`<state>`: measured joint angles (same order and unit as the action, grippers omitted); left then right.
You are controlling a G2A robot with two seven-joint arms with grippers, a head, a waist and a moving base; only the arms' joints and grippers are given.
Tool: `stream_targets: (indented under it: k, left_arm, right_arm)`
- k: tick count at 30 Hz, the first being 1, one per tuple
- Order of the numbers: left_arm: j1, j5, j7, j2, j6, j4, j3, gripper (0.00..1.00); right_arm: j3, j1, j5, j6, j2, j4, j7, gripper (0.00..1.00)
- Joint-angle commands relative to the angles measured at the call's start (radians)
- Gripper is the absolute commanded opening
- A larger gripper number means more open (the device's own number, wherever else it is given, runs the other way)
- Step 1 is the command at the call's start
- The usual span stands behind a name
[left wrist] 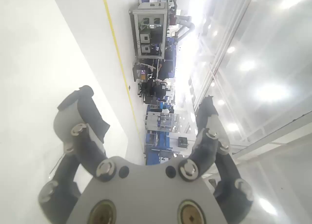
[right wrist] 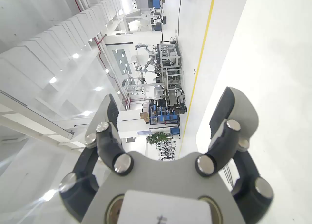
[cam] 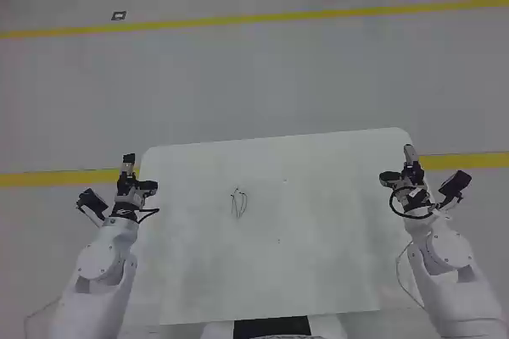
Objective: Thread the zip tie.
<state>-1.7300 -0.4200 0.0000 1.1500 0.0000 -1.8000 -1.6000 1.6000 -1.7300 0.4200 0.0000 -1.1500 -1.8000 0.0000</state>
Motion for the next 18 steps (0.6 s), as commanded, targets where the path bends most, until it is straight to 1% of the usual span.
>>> stream_targets:
  k: [1, 2, 3, 4, 5, 7, 8, 9, 18]
  left_arm:
    - [0.007, 0.027, -0.019, -0.002, -0.005, -0.015, 0.004, 1.0]
    - [0.014, 0.078, -0.053, -0.005, -0.008, -0.024, 0.01, 1.0]
    - [0.021, 0.124, -0.091, -0.009, -0.003, -0.022, 0.015, 1.0]
    - [0.026, 0.15, -0.116, -0.011, 0.008, -0.021, 0.018, 1.0]
    - [0.031, 0.164, -0.147, -0.012, 0.048, -0.023, 0.026, 1.0]
    - [0.039, 0.173, -0.2, -0.015, 0.107, -0.043, 0.037, 1.0]
    - [0.038, 0.21, -0.227, -0.018, 0.134, -0.054, 0.043, 1.0]
    - [0.037, 0.238, -0.239, -0.02, 0.141, -0.064, 0.047, 1.0]
    - [0.037, 0.238, -0.239, -0.02, 0.141, -0.064, 0.047, 1.0]
  right_arm:
    - [0.0, 0.0, 0.0, 0.0, 0.0, 0.0, 0.0, 1.0]
    - [0.0, 0.0, 0.0, 0.0, 0.0, 0.0, 0.0, 1.0]
    - [0.0, 0.0, 0.0, 0.0, 0.0, 0.0, 0.0, 1.0]
    - [0.0, 0.0, 0.0, 0.0, 0.0, 0.0, 0.0, 1.0]
    - [0.0, 0.0, 0.0, 0.0, 0.0, 0.0, 0.0, 1.0]
    - [0.0, 0.0, 0.0, 0.0, 0.0, 0.0, 0.0, 1.0]
    - [0.0, 0.0, 0.0, 0.0, 0.0, 0.0, 0.0, 1.0]
    - [0.0, 0.0, 0.0, 0.0, 0.0, 0.0, 0.0, 1.0]
    - [0.0, 0.0, 0.0, 0.0, 0.0, 0.0, 0.0, 1.0]
